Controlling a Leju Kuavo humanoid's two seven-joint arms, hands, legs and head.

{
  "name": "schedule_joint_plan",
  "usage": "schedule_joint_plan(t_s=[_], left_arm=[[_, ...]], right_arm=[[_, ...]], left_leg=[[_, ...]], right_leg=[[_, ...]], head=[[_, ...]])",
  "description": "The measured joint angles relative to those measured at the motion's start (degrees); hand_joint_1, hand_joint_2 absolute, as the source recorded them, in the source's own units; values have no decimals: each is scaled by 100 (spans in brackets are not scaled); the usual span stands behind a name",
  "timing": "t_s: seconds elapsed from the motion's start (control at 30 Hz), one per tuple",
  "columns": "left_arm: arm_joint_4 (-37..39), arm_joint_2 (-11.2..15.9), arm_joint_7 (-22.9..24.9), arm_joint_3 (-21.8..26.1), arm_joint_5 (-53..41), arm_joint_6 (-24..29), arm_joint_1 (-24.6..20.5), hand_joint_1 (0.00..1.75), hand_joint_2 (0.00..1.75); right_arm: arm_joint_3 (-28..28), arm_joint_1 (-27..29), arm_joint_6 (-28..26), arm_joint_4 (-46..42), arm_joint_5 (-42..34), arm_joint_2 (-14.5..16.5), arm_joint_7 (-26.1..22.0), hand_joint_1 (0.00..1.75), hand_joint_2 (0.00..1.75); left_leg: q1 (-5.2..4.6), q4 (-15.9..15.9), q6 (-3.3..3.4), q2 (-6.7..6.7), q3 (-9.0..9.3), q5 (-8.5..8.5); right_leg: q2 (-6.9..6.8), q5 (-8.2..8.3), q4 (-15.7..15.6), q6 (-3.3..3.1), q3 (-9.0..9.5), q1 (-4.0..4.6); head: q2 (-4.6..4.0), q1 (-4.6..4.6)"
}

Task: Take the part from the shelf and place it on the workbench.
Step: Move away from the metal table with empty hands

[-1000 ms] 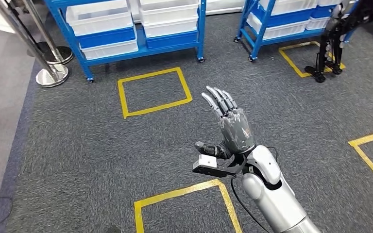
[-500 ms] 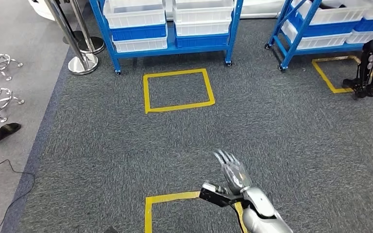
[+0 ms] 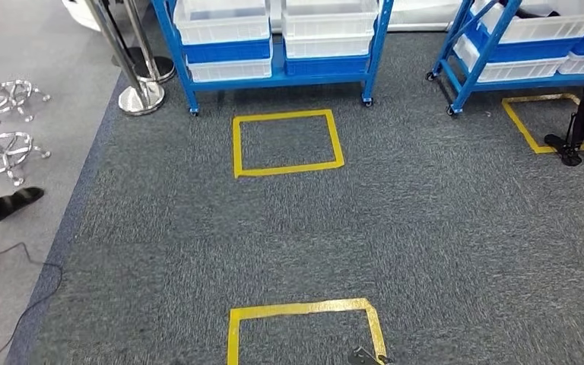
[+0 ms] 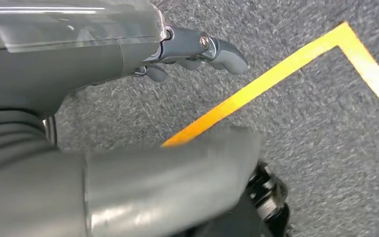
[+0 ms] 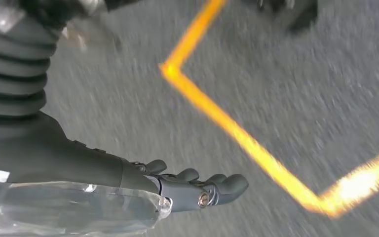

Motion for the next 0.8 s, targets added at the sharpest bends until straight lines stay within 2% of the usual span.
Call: schedule_joint_plan(t_s=[0.07,0.13,0.17,0.23,0.27,0.3,0.33,0.4,0.43,0.47,0.53,0.6,0.67,0.73,0.77,0.8], left_arm=[[2,-3,-7,59,33,-5,43,0,175],[5,-4,-10,105,56,-19,99,0,175],[7,-4,-9,124,60,-25,119,0,175],[12,-2,-6,165,66,-31,138,0,175],[15,-2,-5,184,66,-32,145,0,175],[19,-2,-5,197,66,-33,151,0,175],[23,-3,-4,204,66,-34,154,0,175],[28,-4,1,208,81,-38,155,0,175],[22,-4,16,205,112,-36,154,0,175],[2,-1,43,194,174,-33,156,0,175],[-63,6,147,131,393,-14,176,0,175],[-121,19,290,30,699,7,234,0,175],[-144,33,439,-82,1022,33,335,0,87],[-148,48,581,-195,1318,60,481,0,0],[-145,54,647,-251,1455,69,570,0,0],[-139,58,711,-307,1589,77,664,0,0]], right_arm=[[-420,159,172,189,-572,37,-32,0,175],[-856,333,270,339,-998,66,-97,0,175],[-1038,417,281,405,-1114,72,-108,0,175],[-1346,541,276,525,-1217,86,-91,0,175],[-1460,577,274,565,-1230,92,-76,0,175],[-1554,601,274,594,-1235,97,-63,0,175],[-1622,614,274,616,-1236,101,-54,0,175],[-1717,641,275,653,-1243,105,-47,0,175],[-1745,665,280,672,-1255,107,-44,0,175],[-1762,696,291,689,-1282,109,-42,0,175],[-1766,772,338,708,-1385,110,-31,0,175],[-1743,841,407,706,-1529,108,-9,0,87],[-1693,908,475,662,-1673,99,14,0,0],[-1631,952,538,563,-1808,88,28,0,0],[-1599,954,567,493,-1870,85,33,0,0],[-1564,943,595,410,-1930,83,36,0,0]], left_leg=[[-1,-58,46,-29,50,15],[29,-147,104,-54,123,53],[44,-176,126,-60,148,68],[36,-178,148,-67,149,61],[34,-175,151,-67,148,56],[34,-170,148,-67,151,48],[38,-161,138,-68,157,38],[50,-120,99,-71,168,3],[47,-82,68,-76,164,-25],[42,-54,38,-82,159,-49],[31,-32,-22,-97,153,-79],[46,5,-79,-102,155,-129],[68,349,-141,-90,24,-378],[88,1076,-185,-74,-305,-774],[94,1411,-196,-72,-464,-905],[97,1592,-198,-71,-553,-936]], right_leg=[[-19,-26,-4,68,44,-10],[34,-170,170,118,5,-17],[77,-326,421,138,-107,-23],[133,-687,1150,170,-482,-35],[142,-780,1438,185,-640,-44],[145,-759,1547,199,-710,-56],[145,-624,1423,210,-661,-70],[152,-234,692,219,-303,-101],[164,-100,345,207,-132,-98],[174,-37,121,186,-20,-95],[183,-40,39,124,28,-66],[162,-35,21,52,48,-73],[137,-29,-4,-17,64,-86],[126,-38,-4,-49,61,-69],[123,-40,-3,-54,59,-59],[122,-43,-2,-56,60,-52]], head=[[0,1],[0,2],[0,3],[0,6],[0,6],[0,6],[0,6],[0,6],[0,6],[0,5],[0,4],[0,4],[0,3],[0,1],[0,2],[0,1]])
